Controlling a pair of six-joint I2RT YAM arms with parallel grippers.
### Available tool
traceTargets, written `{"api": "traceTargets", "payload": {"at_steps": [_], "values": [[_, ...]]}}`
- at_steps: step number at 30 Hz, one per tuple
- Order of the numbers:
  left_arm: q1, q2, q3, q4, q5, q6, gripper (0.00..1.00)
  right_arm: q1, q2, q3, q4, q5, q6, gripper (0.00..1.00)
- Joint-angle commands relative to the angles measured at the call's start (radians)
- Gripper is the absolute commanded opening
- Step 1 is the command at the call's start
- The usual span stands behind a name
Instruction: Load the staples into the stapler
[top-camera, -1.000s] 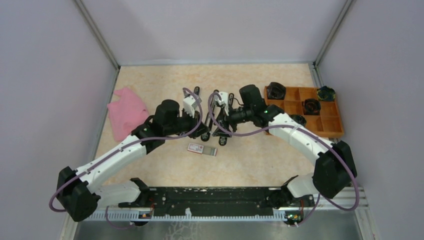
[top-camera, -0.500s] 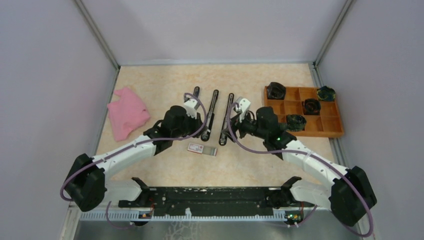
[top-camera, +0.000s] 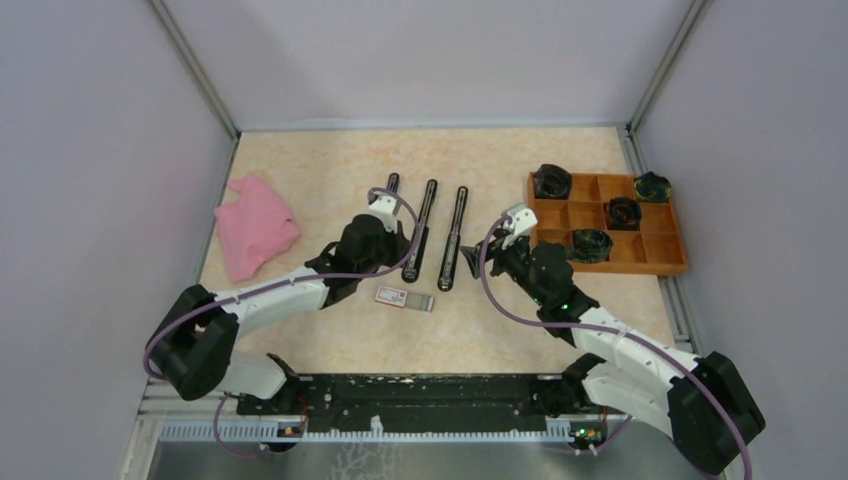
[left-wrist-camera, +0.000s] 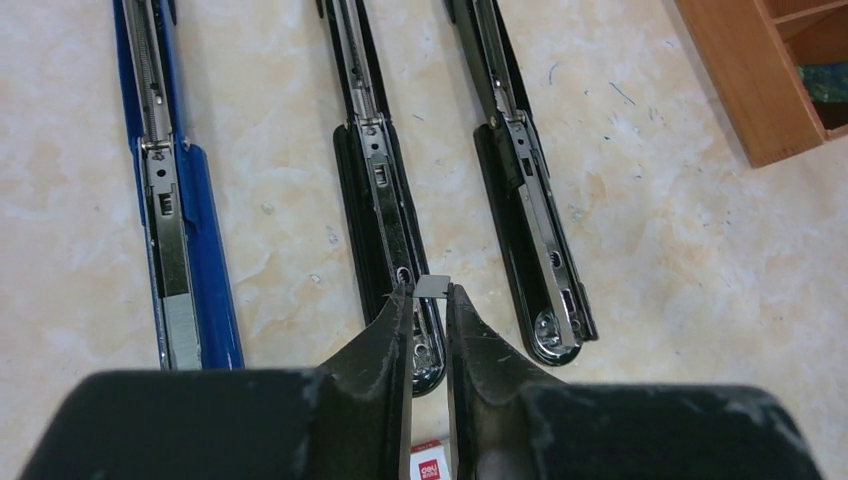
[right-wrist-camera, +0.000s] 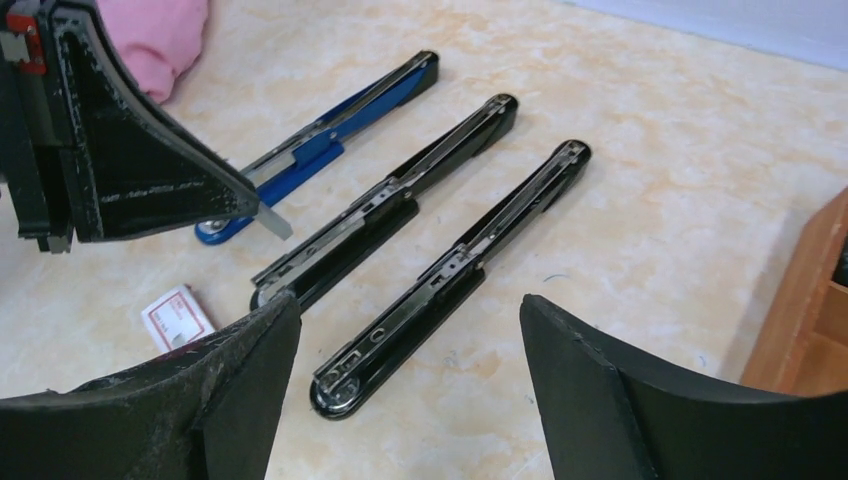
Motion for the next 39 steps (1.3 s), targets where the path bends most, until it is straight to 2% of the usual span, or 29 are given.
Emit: {"api": "traceTargets", "payload": {"at_steps": [1, 12, 39], "values": [[-0.017, 0.035, -0.005, 0.090, -0.091, -0.022, 0.11, 0.006, -0.059, -0.039, 0.143, 0.131, 0.040, 0.82], [-0.046, 0.119, 0.025, 0.111, -0.199, -0.030, 0.10, 0.006, -0.062, -0.058, 0.171, 0.144, 0.043, 0.84], [-0.087, 0.196, 0.068, 0.140, -0.289, -0.049, 0.07, 0.006, -0.043, -0.055, 0.170, 0.138, 0.038, 0.84]]}}
